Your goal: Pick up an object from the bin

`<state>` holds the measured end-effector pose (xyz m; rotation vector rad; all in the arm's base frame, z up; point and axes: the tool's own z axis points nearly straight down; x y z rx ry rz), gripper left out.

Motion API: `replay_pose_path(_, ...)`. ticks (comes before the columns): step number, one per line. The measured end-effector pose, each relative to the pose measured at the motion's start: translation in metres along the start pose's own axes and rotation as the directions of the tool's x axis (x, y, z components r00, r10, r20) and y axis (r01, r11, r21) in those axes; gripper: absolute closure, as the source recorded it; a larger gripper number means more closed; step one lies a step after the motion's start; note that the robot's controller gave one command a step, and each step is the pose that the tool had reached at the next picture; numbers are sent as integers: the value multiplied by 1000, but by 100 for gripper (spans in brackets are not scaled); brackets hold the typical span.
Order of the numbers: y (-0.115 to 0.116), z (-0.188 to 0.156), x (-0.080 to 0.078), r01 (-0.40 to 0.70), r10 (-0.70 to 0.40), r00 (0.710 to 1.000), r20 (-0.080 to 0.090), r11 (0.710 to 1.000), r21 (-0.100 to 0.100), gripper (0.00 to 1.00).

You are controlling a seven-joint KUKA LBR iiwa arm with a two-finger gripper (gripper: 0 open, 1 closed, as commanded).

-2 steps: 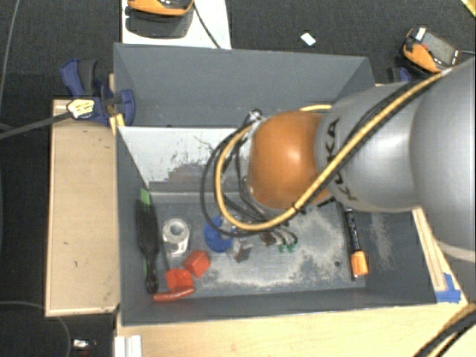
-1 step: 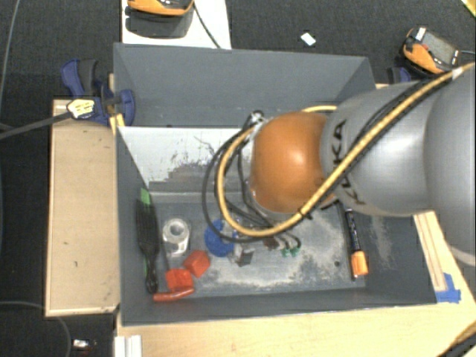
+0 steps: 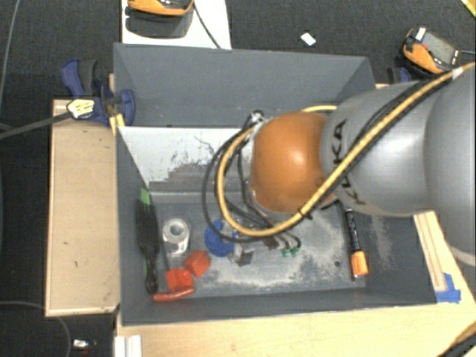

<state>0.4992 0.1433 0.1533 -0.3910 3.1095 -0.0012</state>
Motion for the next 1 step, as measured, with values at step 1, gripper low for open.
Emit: replay_pose_path(1, 2, -62, 5, -9, 9, 1000, -4, 1000, 0, 100)
